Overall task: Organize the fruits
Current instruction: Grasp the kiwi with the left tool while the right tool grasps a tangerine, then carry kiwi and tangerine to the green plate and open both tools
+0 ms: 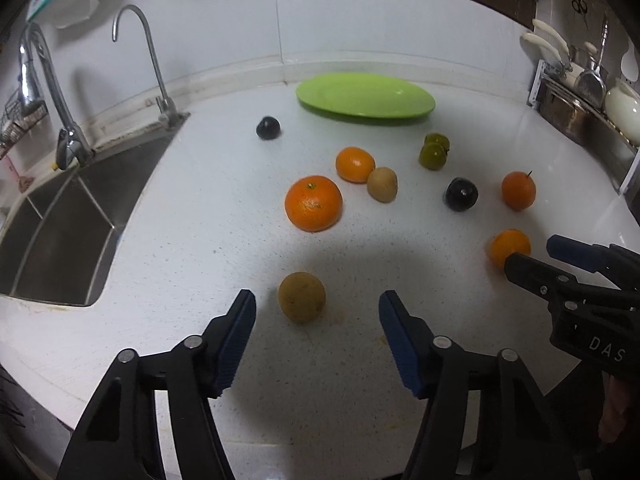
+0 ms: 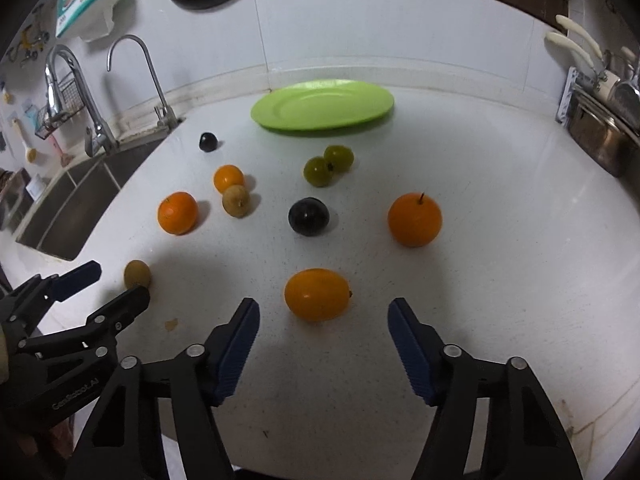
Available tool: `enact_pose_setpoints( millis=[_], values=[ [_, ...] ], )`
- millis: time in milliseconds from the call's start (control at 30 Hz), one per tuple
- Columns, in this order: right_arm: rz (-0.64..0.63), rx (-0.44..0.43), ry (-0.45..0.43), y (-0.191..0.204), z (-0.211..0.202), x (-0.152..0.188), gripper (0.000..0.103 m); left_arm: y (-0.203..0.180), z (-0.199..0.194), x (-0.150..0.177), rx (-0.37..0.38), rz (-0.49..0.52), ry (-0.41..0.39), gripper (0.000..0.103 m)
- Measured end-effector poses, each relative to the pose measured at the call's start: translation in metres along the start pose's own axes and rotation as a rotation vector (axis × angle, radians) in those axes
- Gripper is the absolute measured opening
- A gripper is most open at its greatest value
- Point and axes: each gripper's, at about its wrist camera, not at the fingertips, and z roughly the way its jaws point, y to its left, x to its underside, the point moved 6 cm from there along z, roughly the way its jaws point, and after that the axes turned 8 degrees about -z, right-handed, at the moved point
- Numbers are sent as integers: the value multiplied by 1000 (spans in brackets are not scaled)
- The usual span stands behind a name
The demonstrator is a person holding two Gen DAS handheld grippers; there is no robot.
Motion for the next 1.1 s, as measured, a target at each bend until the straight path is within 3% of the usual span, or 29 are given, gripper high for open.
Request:
enact_pose_setpoints(
  millis=[367,500,733,1100],
  values=[
    [-20,-14,34,4,17,-7,47,6,14,-4,18,-24,39,35],
    [-27,-12,40,4,19,-8,45,9,17,-5,19,-35,48,27],
    [-39,-20,39,5,21,-14,41,8,17,-11,41,-25,49,27],
    [-74,-61,-26,21,10,-50,41,2,8,-49,106,38,-6,27]
  ],
)
